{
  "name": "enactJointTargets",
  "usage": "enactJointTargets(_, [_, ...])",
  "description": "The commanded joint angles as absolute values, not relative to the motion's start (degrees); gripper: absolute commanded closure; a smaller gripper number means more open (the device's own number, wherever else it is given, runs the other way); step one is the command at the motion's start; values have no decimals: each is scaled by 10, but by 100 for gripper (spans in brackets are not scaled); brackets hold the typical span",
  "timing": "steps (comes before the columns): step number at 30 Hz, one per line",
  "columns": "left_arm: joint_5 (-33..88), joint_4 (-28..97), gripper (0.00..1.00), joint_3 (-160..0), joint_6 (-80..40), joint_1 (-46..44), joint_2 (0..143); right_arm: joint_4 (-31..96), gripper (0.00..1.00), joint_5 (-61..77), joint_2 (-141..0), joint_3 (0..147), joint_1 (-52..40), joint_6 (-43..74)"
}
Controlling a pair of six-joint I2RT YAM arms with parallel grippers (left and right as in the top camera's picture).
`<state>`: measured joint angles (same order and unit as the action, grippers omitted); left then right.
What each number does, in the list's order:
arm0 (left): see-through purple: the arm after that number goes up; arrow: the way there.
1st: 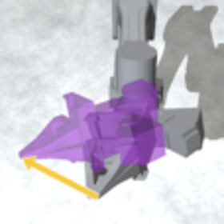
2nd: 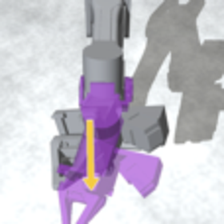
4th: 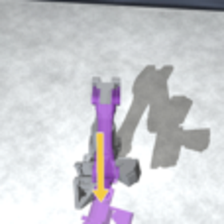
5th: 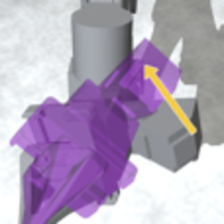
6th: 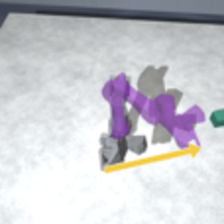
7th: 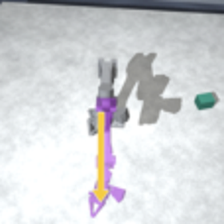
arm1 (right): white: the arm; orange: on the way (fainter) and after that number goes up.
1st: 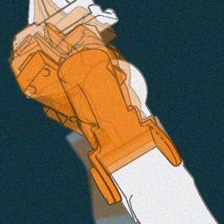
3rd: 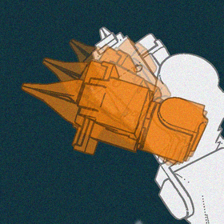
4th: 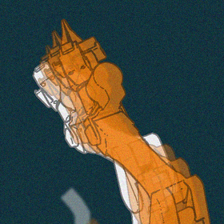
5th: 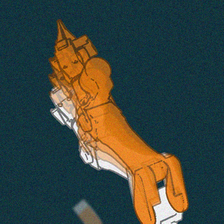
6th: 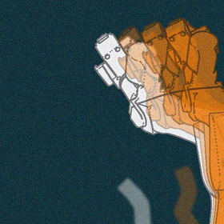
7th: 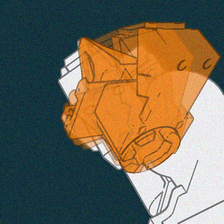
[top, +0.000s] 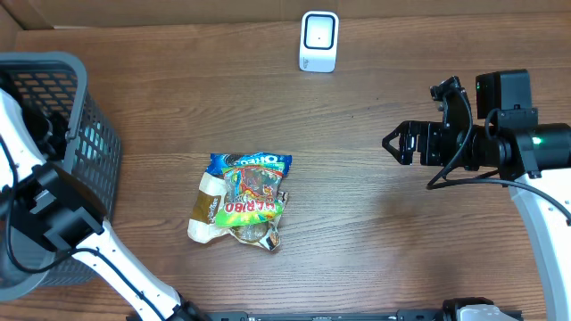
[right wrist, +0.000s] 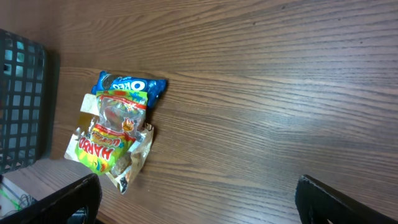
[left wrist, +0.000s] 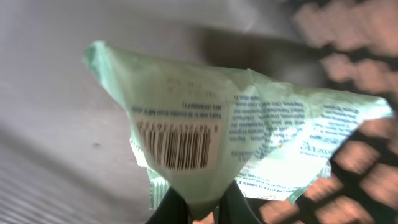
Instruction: Scan the item barcode
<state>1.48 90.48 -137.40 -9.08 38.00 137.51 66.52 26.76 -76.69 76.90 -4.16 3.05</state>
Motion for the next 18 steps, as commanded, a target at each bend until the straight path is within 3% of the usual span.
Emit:
enactJointTargets(1, [20, 936, 96, -1482, -93, 383, 1363, 663, 0, 271, -765, 772, -45, 32])
enactJointTargets(18, [1, 968, 96, -1538, -88, 382, 1127, 656, 0, 271, -765, 772, -45, 32])
